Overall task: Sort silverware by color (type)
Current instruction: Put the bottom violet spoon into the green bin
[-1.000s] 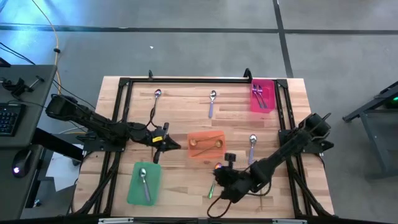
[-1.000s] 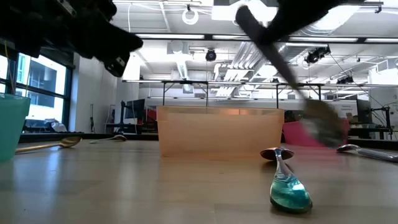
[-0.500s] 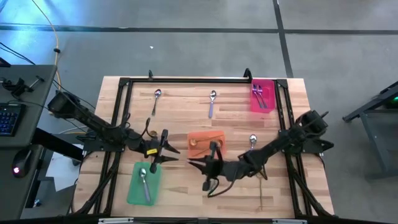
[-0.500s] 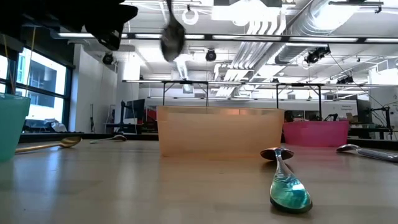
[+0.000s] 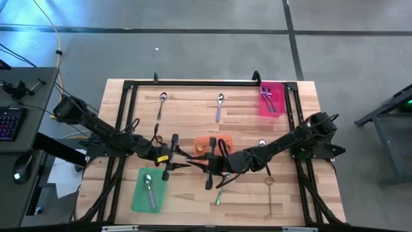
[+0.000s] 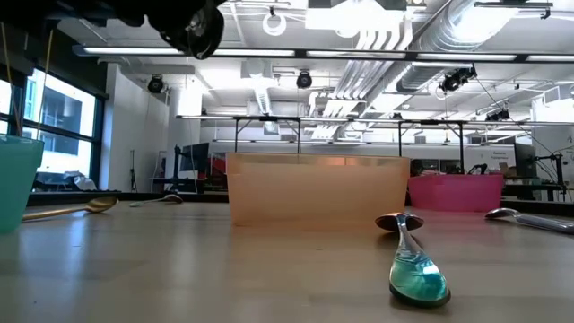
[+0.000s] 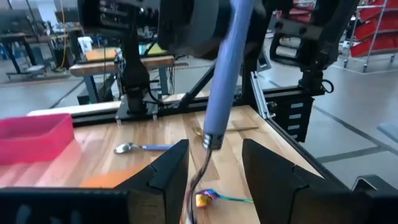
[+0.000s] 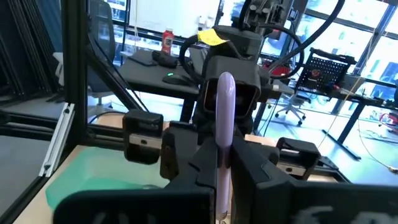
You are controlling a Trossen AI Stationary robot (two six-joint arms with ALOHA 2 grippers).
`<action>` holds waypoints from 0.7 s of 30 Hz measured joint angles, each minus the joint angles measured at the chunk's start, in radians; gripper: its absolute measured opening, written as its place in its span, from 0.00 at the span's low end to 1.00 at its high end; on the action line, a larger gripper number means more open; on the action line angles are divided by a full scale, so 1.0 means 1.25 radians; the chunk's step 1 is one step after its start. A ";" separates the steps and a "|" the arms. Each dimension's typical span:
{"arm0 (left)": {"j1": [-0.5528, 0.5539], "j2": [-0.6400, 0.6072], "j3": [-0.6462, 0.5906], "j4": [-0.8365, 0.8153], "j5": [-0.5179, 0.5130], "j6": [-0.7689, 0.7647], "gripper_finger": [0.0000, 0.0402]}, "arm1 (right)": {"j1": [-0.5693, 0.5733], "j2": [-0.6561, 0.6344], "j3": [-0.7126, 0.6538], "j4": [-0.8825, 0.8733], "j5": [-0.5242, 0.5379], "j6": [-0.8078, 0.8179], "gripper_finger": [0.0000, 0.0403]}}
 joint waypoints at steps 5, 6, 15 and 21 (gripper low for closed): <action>0.001 0.000 0.007 0.028 -0.002 0.029 0.22 | 0.000 0.001 0.000 -0.004 -0.023 -0.018 0.00; 0.001 0.000 0.007 0.032 -0.002 0.029 0.19 | 0.000 0.001 0.000 -0.004 -0.023 -0.021 0.00; 0.001 -0.017 0.008 -0.016 0.000 -0.007 0.05 | 0.002 0.001 0.000 -0.006 0.013 -0.006 0.18; -0.002 -0.084 0.090 -0.352 -0.019 -0.128 0.05 | 0.023 -0.032 0.001 -0.126 0.212 -0.053 0.35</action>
